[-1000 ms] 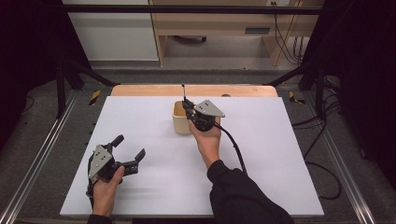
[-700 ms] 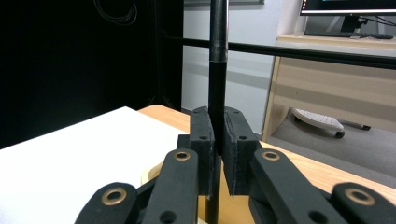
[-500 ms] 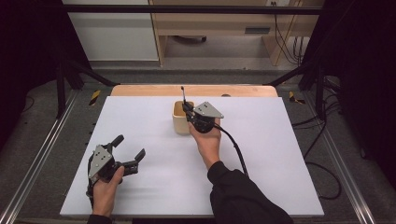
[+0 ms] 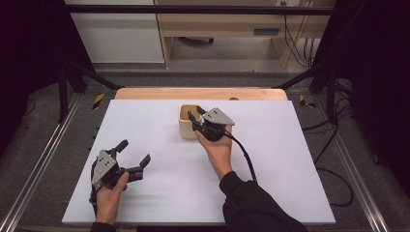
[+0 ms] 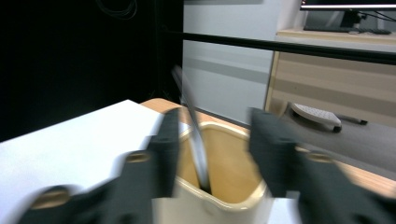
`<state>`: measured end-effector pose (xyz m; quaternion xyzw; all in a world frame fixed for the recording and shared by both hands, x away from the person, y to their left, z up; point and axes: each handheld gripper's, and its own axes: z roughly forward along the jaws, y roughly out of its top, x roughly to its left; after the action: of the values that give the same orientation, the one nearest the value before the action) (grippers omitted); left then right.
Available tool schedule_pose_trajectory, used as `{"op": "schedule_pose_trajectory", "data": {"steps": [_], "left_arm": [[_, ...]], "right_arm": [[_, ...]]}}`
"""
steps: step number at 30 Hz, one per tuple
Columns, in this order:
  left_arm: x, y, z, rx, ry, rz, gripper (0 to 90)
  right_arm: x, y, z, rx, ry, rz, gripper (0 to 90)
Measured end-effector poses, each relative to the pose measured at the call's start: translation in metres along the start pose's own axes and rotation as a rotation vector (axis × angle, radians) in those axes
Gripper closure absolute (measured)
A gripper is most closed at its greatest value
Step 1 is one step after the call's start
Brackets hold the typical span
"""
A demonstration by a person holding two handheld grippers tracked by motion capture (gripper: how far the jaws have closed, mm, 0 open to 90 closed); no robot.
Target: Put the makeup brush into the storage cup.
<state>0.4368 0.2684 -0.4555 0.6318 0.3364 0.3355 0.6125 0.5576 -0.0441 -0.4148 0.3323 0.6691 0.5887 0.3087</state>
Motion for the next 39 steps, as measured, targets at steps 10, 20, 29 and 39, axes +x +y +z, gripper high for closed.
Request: {"op": "schedule_pose_trajectory", "data": {"steps": [10,20,29,39], "left_arm": [[-0.001,0.0,0.0,0.002,0.0,0.005,1.9],[-0.001,0.0,-0.001,0.007,0.003,0.006,1.9],[-0.002,0.0,0.0,0.009,0.003,0.009,1.9],[-0.002,0.0,0.0,0.012,0.001,0.014,1.9]], "right_arm": [[-0.006,0.01,-0.023,0.032,-0.019,0.015,13.5],[-0.01,0.016,-0.031,0.085,-0.014,-0.059,6.4],[-0.016,0.019,-0.038,0.121,-0.018,-0.07,5.9],[-0.02,0.019,-0.047,0.15,0.002,-0.065,5.1]]}}
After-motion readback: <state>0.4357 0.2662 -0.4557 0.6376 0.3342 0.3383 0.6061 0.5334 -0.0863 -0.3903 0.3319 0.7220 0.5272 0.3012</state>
